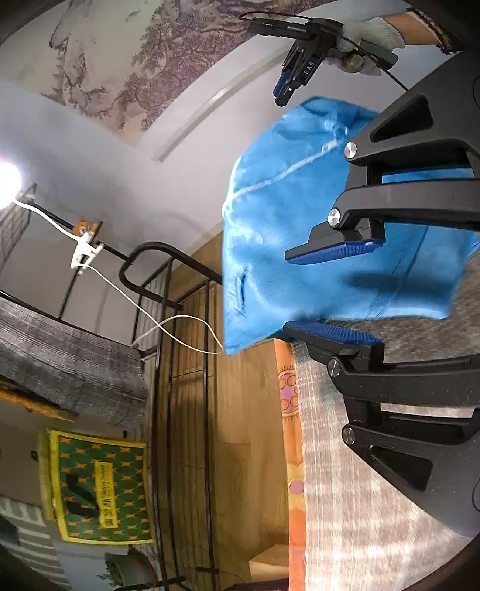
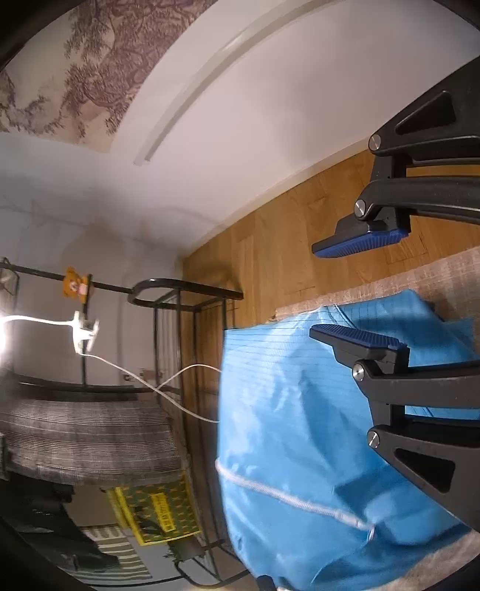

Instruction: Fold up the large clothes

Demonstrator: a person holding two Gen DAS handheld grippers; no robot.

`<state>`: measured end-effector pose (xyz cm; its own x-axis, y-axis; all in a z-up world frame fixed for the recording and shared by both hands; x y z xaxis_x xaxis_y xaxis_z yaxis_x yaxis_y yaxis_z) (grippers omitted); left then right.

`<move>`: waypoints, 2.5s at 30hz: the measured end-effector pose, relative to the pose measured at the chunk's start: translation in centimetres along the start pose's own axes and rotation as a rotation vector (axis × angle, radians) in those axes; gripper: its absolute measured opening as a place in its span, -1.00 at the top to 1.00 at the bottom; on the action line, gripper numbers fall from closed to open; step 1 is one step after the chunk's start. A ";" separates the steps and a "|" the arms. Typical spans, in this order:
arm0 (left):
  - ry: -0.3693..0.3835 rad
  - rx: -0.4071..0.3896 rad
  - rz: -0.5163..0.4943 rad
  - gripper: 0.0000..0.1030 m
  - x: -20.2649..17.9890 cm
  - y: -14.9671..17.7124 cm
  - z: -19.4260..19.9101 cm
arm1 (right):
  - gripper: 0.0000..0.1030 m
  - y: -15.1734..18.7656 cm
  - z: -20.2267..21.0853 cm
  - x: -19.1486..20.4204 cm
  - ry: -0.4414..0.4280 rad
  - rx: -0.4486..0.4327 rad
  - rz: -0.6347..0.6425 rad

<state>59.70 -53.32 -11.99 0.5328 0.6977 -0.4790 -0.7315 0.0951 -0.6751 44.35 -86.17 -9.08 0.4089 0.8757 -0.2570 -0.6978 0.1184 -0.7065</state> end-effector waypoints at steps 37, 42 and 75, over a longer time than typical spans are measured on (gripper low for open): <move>0.054 -0.288 -0.269 0.39 -15.9 7.3 54.5 | 0.23 7.9 51.0 -5.5 -0.098 -0.312 -0.160; 0.038 -0.310 -0.288 0.39 -17.0 9.1 59.2 | 0.22 9.5 54.4 -5.9 -0.098 -0.331 -0.152; -0.102 -0.143 -0.318 -0.81 -13.1 28.3 55.9 | -0.99 24.7 55.9 5.2 -0.091 -0.292 -0.087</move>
<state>8.20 -20.09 6.55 0.6740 0.7168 -0.1787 -0.4649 0.2236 -0.8567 -3.69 -52.52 9.01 0.3959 0.9081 -0.1365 -0.4586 0.0668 -0.8862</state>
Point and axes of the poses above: each gripper's, at about its wrist camera, not at the fingertips, and z roughly against the way its jaws point, x to its left, y to its underside, the point moved 7 cm from there along -z, roughly the way its jaws point, and after that the axes turned 6 degrees about y, right-handed, at the moved point
